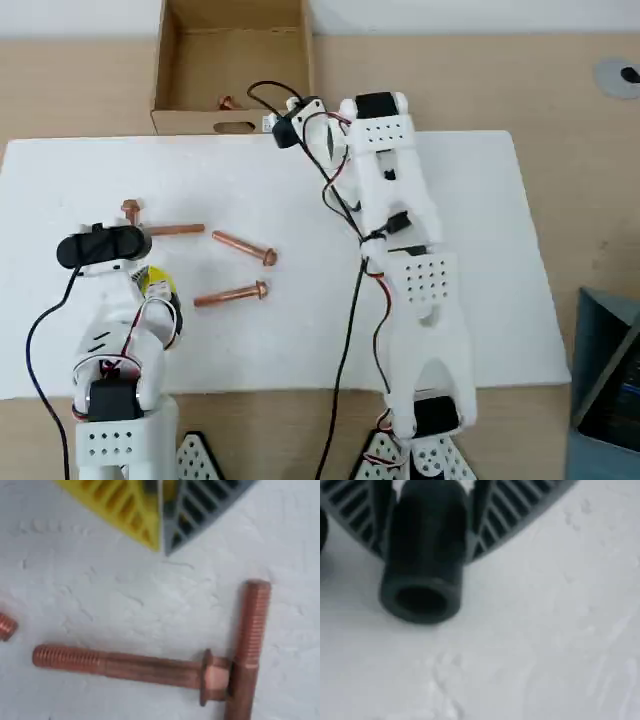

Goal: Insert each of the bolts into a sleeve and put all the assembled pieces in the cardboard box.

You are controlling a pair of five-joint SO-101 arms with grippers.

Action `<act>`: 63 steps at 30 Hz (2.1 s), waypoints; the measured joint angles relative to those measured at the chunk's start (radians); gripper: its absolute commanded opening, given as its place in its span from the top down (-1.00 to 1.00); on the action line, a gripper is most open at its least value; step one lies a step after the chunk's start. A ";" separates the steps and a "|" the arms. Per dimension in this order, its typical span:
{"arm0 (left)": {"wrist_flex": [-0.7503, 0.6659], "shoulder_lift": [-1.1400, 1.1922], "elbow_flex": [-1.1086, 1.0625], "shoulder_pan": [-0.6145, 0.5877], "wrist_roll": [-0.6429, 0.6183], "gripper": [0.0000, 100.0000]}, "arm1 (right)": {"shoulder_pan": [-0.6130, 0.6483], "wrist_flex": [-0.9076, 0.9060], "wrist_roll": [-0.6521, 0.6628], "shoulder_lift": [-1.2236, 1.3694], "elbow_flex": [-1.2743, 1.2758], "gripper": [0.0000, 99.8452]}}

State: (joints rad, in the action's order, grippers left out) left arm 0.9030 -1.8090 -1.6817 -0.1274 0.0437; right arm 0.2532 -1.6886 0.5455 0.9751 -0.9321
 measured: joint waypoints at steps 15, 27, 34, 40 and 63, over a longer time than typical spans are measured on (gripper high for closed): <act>0.000 0.000 0.000 0.000 0.000 0.99 | 0.005 -0.075 -0.029 -0.193 -0.118 0.98; 0.000 0.000 0.000 0.000 0.000 0.99 | 0.005 -0.075 -0.126 -0.730 0.316 0.98; 0.000 0.000 0.000 0.000 0.000 0.99 | 0.005 -0.078 -0.239 -1.040 0.646 0.98; 0.000 0.000 0.000 0.000 0.000 0.99 | 0.005 -0.078 -0.404 -1.272 0.896 0.98; 0.381 0.471 0.717 0.012 0.163 0.99 | -0.235 0.052 -0.470 -1.689 1.499 0.98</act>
State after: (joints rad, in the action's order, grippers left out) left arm 1.2835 -1.3380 -0.9651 -0.1151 0.2064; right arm 0.0184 -1.6364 0.0760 -0.7142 0.5669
